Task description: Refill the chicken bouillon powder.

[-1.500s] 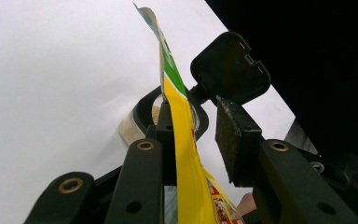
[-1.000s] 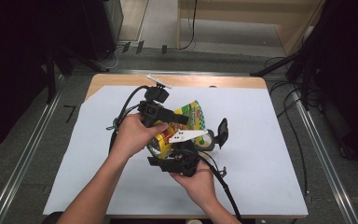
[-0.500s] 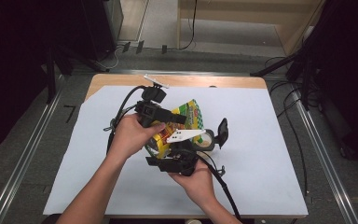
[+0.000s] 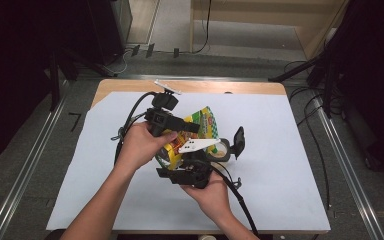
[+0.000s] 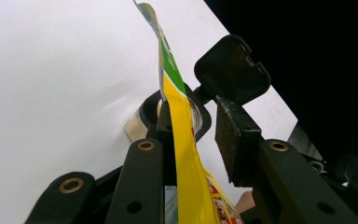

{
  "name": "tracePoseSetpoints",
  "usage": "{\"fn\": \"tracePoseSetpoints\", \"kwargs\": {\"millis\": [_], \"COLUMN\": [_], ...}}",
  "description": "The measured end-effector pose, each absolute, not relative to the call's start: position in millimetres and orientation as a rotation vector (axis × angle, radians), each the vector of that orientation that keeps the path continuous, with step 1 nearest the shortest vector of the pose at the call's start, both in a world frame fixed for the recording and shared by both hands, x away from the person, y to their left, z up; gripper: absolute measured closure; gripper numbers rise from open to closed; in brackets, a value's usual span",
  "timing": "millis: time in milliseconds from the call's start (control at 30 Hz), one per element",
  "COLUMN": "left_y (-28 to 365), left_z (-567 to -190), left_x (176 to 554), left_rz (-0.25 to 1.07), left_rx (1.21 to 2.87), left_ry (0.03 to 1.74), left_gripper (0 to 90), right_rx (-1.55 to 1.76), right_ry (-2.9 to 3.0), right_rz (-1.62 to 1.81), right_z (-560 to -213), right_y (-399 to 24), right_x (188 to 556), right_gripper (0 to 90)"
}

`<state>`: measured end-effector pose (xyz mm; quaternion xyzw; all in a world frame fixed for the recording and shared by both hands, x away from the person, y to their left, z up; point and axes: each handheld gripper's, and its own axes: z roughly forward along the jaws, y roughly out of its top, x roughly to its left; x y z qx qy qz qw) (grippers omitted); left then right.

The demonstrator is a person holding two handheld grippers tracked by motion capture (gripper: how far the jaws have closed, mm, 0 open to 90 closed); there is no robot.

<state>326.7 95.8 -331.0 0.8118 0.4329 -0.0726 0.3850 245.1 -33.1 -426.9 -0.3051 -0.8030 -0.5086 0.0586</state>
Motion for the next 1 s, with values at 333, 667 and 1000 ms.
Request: {"fn": "tracePoseSetpoints", "kwargs": {"millis": [333,667,1000], "left_y": [95.9,95.4,92.9], "left_z": [-331.1,-330.9,-328.9], "left_x": [326.8,326.6,324.0], "left_rz": [-0.186,-0.182,-0.171], "left_rx": [2.069,2.071,2.079], "left_ry": [1.104,1.105,1.096], "left_gripper": [72.2,72.2,72.1], "right_rx": [-0.925,-0.928,-0.931], "right_ry": [-2.433,-2.430,-2.430], "right_rz": [-1.541,-1.542,-1.546], "right_z": [-426.8,-426.9,-427.6], "right_y": [-33.1,-33.1,-33.0], "right_x": [245.0,245.1,244.9], "right_gripper": [66.0,66.0,66.0]}}
